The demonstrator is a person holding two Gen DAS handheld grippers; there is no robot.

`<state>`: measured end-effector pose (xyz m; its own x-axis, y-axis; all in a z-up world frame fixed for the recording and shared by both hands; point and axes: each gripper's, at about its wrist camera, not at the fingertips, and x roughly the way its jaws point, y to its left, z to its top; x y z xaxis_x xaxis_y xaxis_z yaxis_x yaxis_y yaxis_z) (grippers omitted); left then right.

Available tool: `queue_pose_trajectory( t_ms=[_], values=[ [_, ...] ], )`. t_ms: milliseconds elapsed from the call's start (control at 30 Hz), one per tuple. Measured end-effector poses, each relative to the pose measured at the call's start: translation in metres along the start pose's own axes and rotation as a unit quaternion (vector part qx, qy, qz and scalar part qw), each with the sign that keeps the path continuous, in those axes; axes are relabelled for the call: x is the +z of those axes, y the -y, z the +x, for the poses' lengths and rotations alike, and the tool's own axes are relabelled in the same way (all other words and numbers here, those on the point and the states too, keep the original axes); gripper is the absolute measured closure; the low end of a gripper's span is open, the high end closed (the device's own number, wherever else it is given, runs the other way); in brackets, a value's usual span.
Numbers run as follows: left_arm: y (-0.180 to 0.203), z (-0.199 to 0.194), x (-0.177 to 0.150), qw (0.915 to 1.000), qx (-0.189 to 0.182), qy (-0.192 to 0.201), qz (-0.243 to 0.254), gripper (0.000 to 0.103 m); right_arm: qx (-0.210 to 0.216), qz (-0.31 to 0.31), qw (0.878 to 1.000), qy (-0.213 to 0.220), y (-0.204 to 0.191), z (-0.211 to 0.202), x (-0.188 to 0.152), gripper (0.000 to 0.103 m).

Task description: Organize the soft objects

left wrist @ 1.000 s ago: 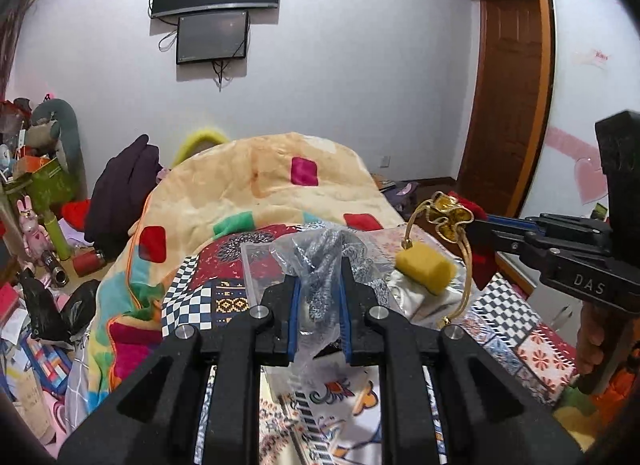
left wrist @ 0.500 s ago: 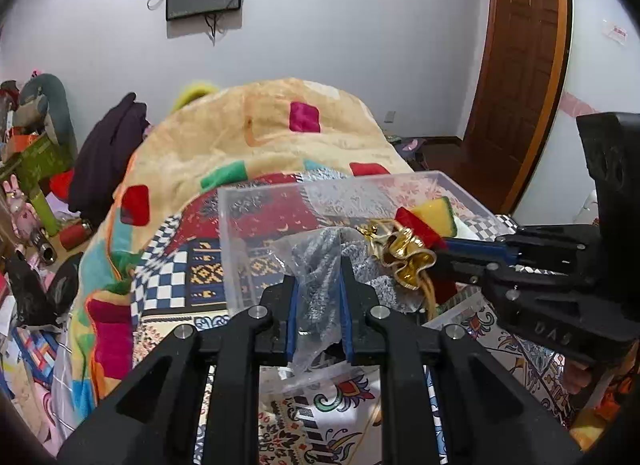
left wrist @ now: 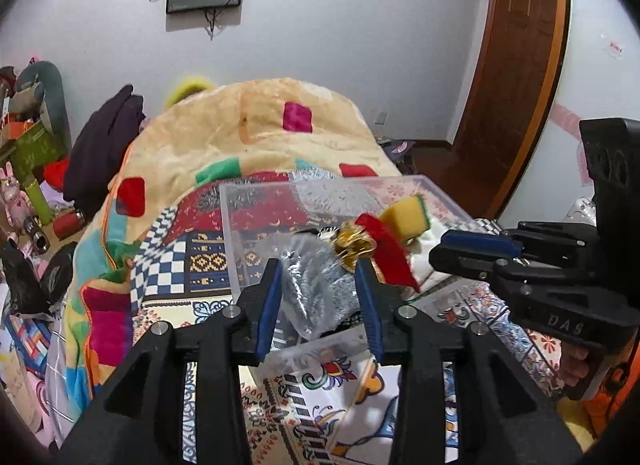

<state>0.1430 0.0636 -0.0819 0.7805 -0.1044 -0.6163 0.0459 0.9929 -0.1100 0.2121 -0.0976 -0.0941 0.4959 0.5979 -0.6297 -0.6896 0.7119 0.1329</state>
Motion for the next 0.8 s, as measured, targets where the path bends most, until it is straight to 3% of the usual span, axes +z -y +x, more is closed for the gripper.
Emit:
queue_pose_trajectory(
  t_ms=[67, 300, 433, 533, 633, 767, 800],
  values=[
    [0.004, -0.014, 0.003, 0.9999, 0.0, 0.016, 0.004, 0.061, 0.0, 0.0, 1.0, 0.017, -0.001, -0.016, 0.002, 0.077],
    [0.027, -0.069, 0.015, 0.9963, -0.003, 0.083, 0.021, 0.057, -0.01, -0.005, 0.997, 0.078, -0.01, -0.074, 0.006, 0.074],
    [0.039, -0.099, 0.017, 0.992, 0.0, 0.123, 0.028, 0.052, -0.026, -0.006, 0.992, 0.123, -0.015, -0.107, 0.007, 0.058],
    [0.047, -0.118, 0.017, 0.9885, -0.003, 0.148, 0.034, 0.049, -0.036, -0.013, 0.988, 0.149, -0.022, -0.127, 0.007, 0.057],
    [0.052, -0.134, 0.017, 0.9849, -0.003, 0.17, 0.033, 0.042, -0.046, -0.017, 0.983, 0.174, -0.028, -0.142, 0.005, 0.043],
    [0.055, -0.149, 0.015, 0.9811, -0.004, 0.192, 0.027, 0.022, -0.064, -0.024, 0.977, 0.202, -0.035, -0.153, 0.003, 0.02],
    [0.056, -0.15, 0.015, 0.9807, -0.005, 0.194, 0.025, 0.017, -0.063, -0.023, 0.976, 0.205, -0.036, -0.154, 0.003, 0.019]
  ],
)
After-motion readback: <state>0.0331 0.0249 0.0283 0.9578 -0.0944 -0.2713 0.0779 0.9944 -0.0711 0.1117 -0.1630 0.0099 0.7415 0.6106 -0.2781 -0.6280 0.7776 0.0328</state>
